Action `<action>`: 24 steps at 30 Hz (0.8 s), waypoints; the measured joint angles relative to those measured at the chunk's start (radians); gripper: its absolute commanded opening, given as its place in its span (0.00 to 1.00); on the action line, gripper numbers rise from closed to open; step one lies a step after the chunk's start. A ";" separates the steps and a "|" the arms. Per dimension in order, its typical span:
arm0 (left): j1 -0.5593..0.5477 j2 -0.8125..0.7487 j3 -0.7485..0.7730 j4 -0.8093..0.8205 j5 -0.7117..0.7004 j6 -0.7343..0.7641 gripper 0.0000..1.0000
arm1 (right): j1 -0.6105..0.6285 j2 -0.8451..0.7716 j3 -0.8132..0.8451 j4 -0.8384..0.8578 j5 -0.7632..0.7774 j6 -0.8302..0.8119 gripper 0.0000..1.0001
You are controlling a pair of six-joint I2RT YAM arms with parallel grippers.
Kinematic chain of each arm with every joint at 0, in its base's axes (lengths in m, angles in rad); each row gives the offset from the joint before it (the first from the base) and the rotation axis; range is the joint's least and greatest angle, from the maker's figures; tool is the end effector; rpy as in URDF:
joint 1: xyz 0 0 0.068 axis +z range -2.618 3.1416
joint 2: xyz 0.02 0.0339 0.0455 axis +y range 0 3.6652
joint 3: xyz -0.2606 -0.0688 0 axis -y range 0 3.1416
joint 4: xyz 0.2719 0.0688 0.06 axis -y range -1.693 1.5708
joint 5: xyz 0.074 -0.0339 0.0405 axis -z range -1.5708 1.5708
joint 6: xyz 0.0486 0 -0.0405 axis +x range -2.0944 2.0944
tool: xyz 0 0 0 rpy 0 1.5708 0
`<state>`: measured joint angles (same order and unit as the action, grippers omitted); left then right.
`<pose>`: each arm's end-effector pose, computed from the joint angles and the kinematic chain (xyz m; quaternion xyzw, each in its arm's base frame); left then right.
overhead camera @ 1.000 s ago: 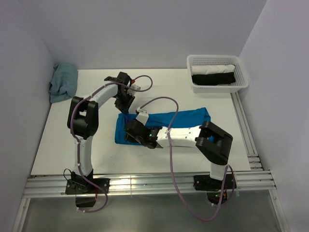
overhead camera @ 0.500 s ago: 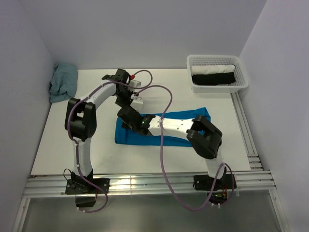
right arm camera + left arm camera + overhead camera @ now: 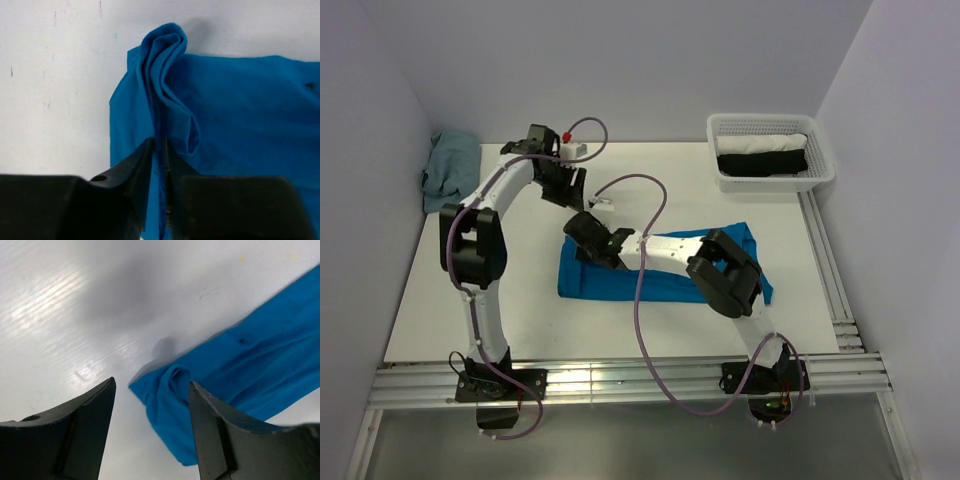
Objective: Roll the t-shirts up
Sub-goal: Roll the tshirt
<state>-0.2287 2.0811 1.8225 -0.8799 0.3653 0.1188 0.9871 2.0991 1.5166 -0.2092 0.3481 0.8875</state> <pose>0.4592 -0.1247 0.2210 0.2044 0.9393 -0.1887 0.2008 0.2869 0.4043 0.1539 0.0203 0.9132 0.2066 0.3505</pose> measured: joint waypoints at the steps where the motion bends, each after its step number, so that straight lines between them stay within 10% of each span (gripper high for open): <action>1: 0.020 -0.007 -0.012 0.005 0.013 0.001 0.66 | -0.006 0.000 -0.004 0.005 -0.008 0.000 0.14; 12: 0.172 -0.074 -0.230 0.018 0.203 0.063 0.66 | -0.042 0.001 -0.103 0.050 -0.061 0.014 0.01; 24: 0.180 -0.040 -0.345 0.065 0.307 0.088 0.60 | -0.043 -0.010 -0.116 0.058 -0.060 0.018 0.20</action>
<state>-0.0486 2.0415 1.4776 -0.8150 0.6724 0.2070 0.9443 2.0888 1.4002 -0.1513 0.2878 0.9058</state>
